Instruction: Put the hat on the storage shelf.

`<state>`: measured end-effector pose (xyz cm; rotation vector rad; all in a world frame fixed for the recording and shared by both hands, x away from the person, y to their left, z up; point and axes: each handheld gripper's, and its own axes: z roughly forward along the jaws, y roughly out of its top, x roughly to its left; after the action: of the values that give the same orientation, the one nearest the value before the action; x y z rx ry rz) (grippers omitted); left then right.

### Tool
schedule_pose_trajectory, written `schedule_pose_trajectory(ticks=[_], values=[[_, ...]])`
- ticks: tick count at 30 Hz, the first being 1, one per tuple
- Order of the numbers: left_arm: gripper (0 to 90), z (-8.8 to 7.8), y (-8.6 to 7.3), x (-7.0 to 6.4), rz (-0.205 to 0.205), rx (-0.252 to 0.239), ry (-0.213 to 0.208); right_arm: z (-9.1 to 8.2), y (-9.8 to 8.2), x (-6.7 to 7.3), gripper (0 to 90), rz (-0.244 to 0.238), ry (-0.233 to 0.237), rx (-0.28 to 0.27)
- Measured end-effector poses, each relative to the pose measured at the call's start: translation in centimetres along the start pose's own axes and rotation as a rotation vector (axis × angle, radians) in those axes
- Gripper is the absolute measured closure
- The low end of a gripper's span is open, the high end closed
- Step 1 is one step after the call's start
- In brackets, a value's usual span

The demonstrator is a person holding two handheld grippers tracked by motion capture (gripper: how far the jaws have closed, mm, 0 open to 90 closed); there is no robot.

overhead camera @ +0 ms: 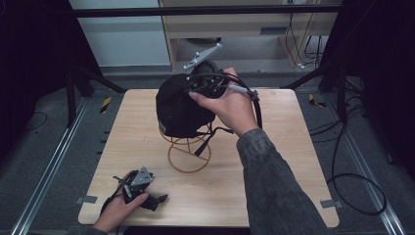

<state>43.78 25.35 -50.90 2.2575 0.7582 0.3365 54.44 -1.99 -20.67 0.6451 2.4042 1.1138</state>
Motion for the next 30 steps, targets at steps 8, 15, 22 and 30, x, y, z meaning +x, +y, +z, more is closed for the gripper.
schedule_pose_trajectory(ticks=[8,15,22,30], values=[[0.0,0.0,0.0,0.0,0.0,0.0,0.0,0.8,0.2,0.3,72.2,-0.002,0.006,0.007],[0.0,0.0,0.0,0.0,-0.002,-0.002,-0.001,1.7,0.4,0.8,71.9,-0.018,0.015,0.025],[0.0,0.0,0.0,0.0,-0.003,-0.002,0.0,2.4,0.5,1.2,71.7,-0.024,0.022,0.036],[0.0,0.0,0.0,0.0,-0.001,-0.001,-0.001,2.9,0.3,1.3,71.5,-0.018,0.023,0.039]])
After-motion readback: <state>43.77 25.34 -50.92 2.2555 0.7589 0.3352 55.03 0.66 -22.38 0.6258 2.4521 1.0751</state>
